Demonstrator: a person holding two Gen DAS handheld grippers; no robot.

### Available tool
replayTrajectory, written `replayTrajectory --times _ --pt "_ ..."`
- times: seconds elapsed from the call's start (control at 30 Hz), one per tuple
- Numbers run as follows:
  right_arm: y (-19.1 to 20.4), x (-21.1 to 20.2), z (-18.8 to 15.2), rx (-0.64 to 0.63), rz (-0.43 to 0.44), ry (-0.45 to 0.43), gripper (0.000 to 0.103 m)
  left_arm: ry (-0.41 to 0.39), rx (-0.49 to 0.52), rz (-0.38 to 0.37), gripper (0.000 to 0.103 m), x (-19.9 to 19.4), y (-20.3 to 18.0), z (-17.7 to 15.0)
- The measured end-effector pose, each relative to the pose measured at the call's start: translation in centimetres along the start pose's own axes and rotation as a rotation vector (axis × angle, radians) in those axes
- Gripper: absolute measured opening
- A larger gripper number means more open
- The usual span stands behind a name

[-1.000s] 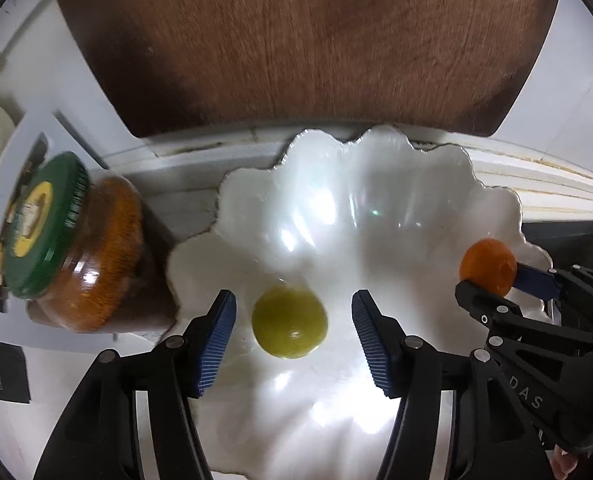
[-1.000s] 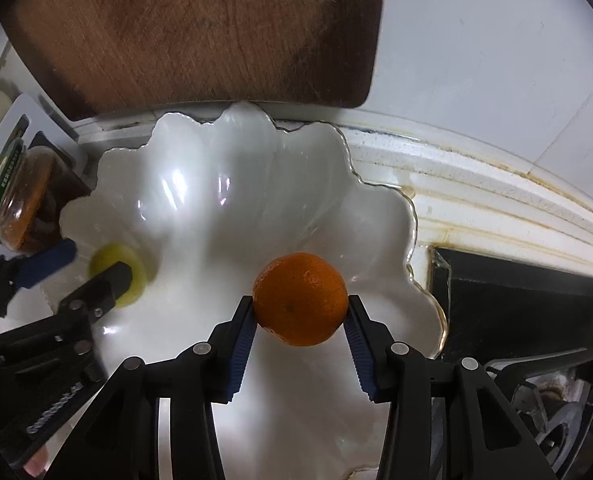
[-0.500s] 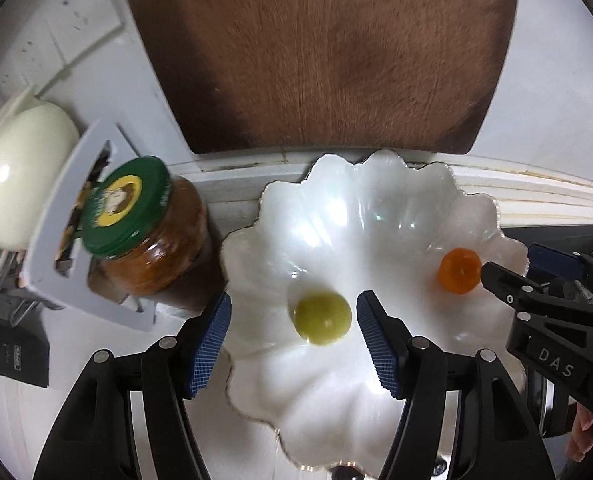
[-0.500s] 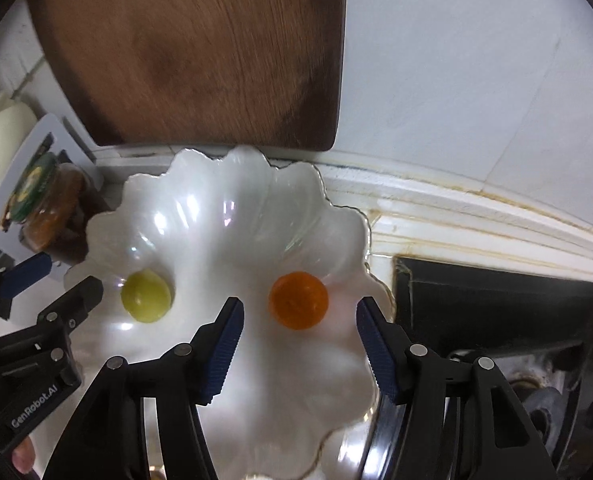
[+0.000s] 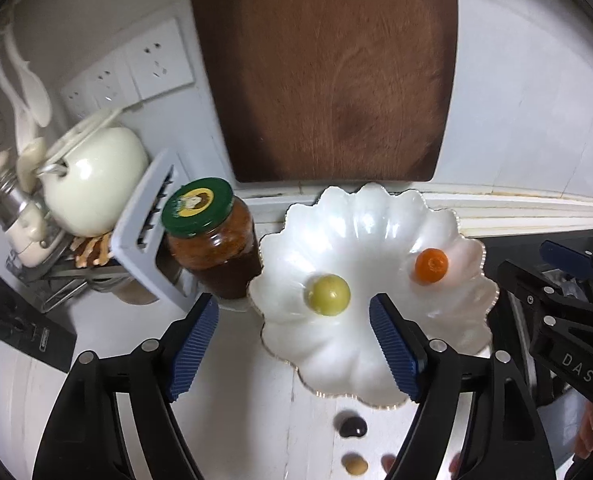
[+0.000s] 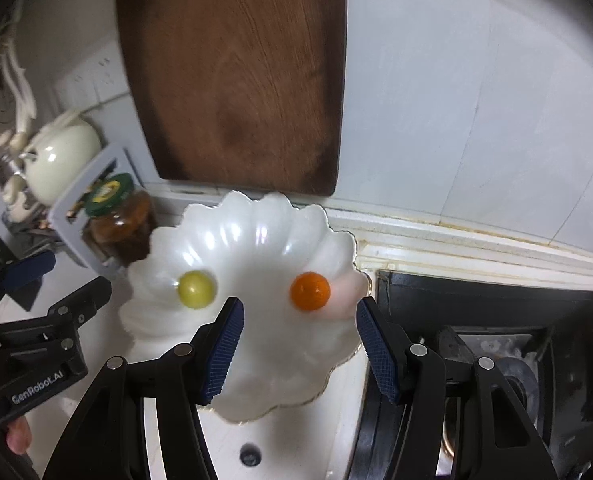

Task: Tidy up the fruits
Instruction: 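Withdraw both tools from the bowl back toward the remaining fruits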

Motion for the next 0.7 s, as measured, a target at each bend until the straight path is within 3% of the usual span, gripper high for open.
replayTrajectory --times 0.4,0.7 --pt "1.8 -6.7 -3.1 -0.023 0.016 -0.119 0.060 -0.139 -0.020 -0.005 0.081 -7.6 1.9 -4.0" --pt "2.7 -9.8 -5.9 -0.020 0.018 -0.184 0.060 -0.198 -0.043 0.011 0.082 -11.5 3.6 -6.8"
Point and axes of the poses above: each gripper's, at about its wrist camera, not at the fingertips, and x roughly the way its jaws point, y to its left, z to its top, the point moved 7 cm from there along x, roughly the way its jaws point, and after that the axes turned 3 degrees about z, right-handed, at the moved point
